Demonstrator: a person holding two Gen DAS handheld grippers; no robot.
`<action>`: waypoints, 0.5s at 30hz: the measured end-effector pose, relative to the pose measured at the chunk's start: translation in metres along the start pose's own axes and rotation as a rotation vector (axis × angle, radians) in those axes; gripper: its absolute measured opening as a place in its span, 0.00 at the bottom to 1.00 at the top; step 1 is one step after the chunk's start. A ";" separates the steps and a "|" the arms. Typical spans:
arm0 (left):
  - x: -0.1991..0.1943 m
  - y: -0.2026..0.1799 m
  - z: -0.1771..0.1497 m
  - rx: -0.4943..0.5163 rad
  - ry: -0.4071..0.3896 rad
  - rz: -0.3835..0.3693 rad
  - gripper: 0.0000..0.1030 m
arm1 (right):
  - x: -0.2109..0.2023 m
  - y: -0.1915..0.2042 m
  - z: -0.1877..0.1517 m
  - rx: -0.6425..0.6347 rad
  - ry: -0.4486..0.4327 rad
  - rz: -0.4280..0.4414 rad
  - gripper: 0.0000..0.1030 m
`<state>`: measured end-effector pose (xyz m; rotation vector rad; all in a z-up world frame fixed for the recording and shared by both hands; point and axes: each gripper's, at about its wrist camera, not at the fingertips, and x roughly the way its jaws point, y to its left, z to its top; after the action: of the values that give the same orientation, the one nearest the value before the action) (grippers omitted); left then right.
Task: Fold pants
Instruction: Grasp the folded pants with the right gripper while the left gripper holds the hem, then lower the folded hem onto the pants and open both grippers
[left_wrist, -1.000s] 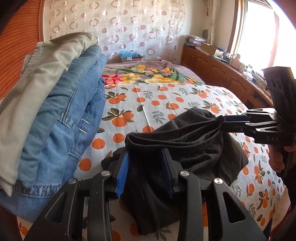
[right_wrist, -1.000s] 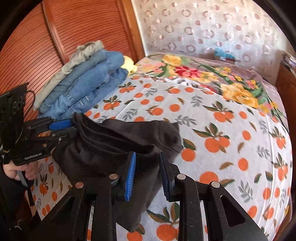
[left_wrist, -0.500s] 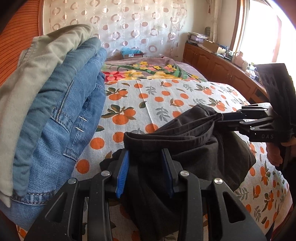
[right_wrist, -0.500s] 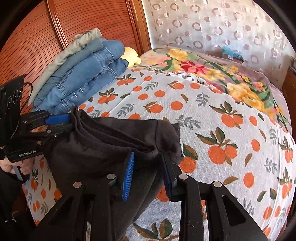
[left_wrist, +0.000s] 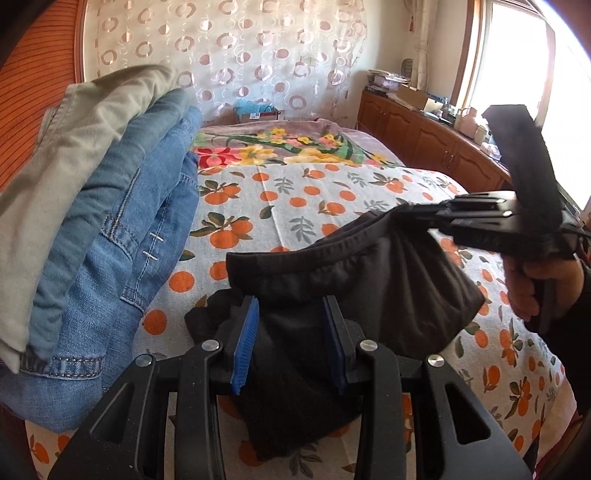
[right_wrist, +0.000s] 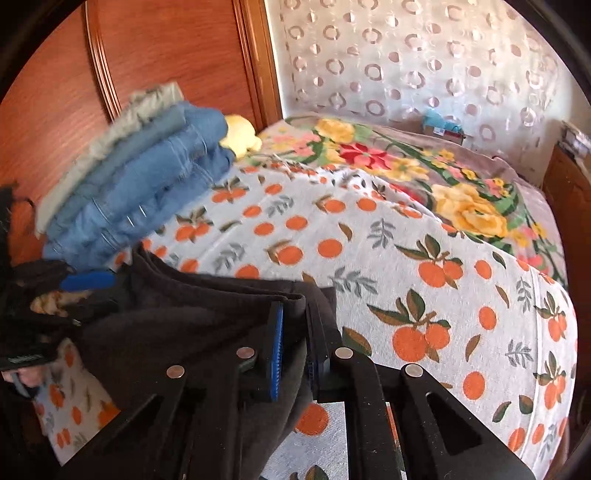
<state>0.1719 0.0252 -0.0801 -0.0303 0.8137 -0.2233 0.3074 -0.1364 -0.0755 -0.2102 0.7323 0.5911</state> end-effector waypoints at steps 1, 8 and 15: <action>-0.001 -0.002 0.000 0.006 -0.001 -0.007 0.37 | 0.002 0.003 -0.002 -0.006 0.006 -0.012 0.11; -0.006 -0.006 0.003 0.016 -0.017 -0.030 0.50 | -0.022 0.000 -0.006 0.048 -0.037 -0.020 0.17; 0.009 0.003 0.010 0.032 -0.007 0.030 0.50 | -0.046 0.010 -0.032 0.045 -0.024 0.019 0.17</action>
<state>0.1860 0.0261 -0.0799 0.0110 0.8035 -0.2072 0.2567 -0.1598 -0.0672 -0.1545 0.7246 0.5932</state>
